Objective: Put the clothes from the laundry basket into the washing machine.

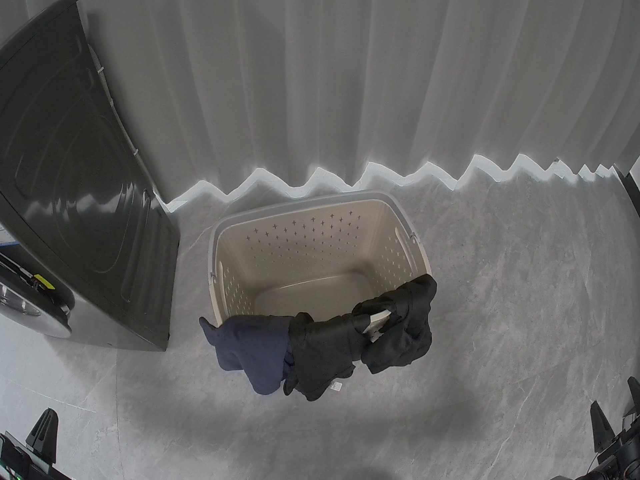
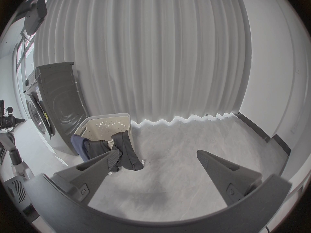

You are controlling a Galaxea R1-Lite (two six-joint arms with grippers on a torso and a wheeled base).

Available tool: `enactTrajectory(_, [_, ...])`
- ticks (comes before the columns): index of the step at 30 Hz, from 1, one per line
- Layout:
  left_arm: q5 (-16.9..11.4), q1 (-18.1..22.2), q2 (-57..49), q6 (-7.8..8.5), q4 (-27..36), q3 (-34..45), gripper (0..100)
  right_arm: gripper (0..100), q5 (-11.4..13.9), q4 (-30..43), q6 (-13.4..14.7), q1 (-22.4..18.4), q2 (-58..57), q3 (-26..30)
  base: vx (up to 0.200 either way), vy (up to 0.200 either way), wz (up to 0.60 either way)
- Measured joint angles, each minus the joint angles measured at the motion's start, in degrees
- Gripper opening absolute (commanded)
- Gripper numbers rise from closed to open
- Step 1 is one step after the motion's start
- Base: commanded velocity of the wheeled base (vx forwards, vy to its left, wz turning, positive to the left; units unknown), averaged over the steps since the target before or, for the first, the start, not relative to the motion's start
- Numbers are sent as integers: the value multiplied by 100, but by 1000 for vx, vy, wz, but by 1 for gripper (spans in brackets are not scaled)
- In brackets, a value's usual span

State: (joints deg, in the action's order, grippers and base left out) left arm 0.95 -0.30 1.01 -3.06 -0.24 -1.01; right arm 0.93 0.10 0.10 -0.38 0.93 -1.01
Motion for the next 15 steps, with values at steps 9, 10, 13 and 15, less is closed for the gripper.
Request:
enactTrajectory(9, [0, 0, 0, 0, 2, 0, 0, 100, 2, 0, 0, 2, 0, 0, -22, 0, 0])
enactTrajectory(10, [-2, 0, 0, 0, 2, 0, 0, 100, 2, -2, 0, 2, 0, 0, 0, 0, 0])
enactTrajectory(13, [0, 0, 0, 0, 0, 0, 0, 100, 2, -2, 0, -2, 0, 0, 0, 0, 0])
enactTrajectory(15, [0, 1, 0, -2, 0, 0, 0, 100, 2, -2, 0, -2, 0, 0, 0, 200, 0])
